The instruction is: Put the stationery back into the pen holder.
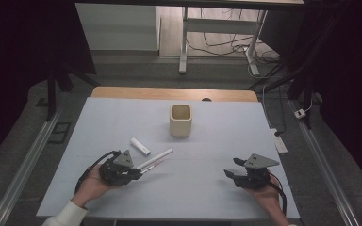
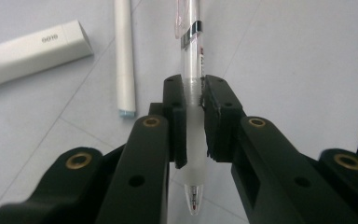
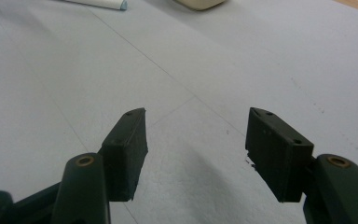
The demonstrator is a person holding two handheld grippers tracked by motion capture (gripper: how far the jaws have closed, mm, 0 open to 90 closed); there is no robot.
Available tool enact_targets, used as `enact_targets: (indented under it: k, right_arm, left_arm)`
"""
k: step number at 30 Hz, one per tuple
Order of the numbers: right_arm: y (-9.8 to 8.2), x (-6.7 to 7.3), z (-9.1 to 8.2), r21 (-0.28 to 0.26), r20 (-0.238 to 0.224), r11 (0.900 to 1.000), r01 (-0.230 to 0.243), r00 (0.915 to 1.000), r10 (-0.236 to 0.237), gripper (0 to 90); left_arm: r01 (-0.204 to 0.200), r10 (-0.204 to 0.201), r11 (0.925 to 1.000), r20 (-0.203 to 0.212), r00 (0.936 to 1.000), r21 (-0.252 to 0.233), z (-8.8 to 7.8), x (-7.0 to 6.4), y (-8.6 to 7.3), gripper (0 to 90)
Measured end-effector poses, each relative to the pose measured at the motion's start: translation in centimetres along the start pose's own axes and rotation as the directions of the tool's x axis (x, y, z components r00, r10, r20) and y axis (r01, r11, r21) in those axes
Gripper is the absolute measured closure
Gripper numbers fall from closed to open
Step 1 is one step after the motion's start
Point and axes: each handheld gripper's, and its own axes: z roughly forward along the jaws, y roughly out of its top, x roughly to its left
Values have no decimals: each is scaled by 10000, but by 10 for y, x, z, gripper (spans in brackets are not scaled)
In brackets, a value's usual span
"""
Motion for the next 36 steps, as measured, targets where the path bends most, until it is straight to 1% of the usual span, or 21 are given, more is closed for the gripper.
enact_targets:
  k: [6, 7, 8, 9, 11, 12, 19, 26, 33, 36]
  right_arm:
    - [1, 1, 1, -25, -40, 10000, 0, 10000, 0, 380]
    - [2, 2, 1, -96, -30, 10000, -15, 10000, 15, 380]
    - [2, 3, 1, -48, 39, 10000, -14, 10000, 14, 380]
    - [2, 3, 1, -58, -83, 10000, 13, 10000, -13, 379]
    - [3, 4, 2, -61, -56, 10000, 39, 10000, -39, 379]
    - [3, 4, 2, -108, -133, 9999, 20, 9999, -22, 378]
    - [5, 5, 1, -113, -139, 9999, 62, 9999, -63, 377]
    - [8, 8, 1, -260, -236, 9997, 28, 9997, -34, 377]
    - [12, 15, 3, -328, -384, 9990, 289, 9988, -301, 376]
    - [13, 16, 4, -301, -434, 9991, 310, 9985, -323, 375]
  left_arm:
    - [-73, 72, 9997, -71, 9999, -217, -1, 0, 7, 788]
    - [-84, 82, 9997, -83, 9999, -250, -2, 0, 8, 788]
    - [-79, 77, 9996, -83, 9999, -286, -2, 1, 9, 788]
    - [-93, 89, 9995, -106, 9999, -306, -2, 1, 11, 788]
    - [-95, 91, 9994, -130, 9999, -324, -1, 1, 14, 788]
    - [-115, 111, 9994, -127, 9999, -330, -1, 1, 16, 788]
    - [-305, 302, 9987, -97, 9995, -420, 3, 2, 28, 788]
    - [-397, 393, 9983, -109, 9992, -423, 8, 2, 42, 788]
    - [-589, 589, 9972, 0, 9983, -470, 14, 0, 55, 788]
    - [-685, 686, 9965, 18, 9976, -481, 17, 0, 60, 788]
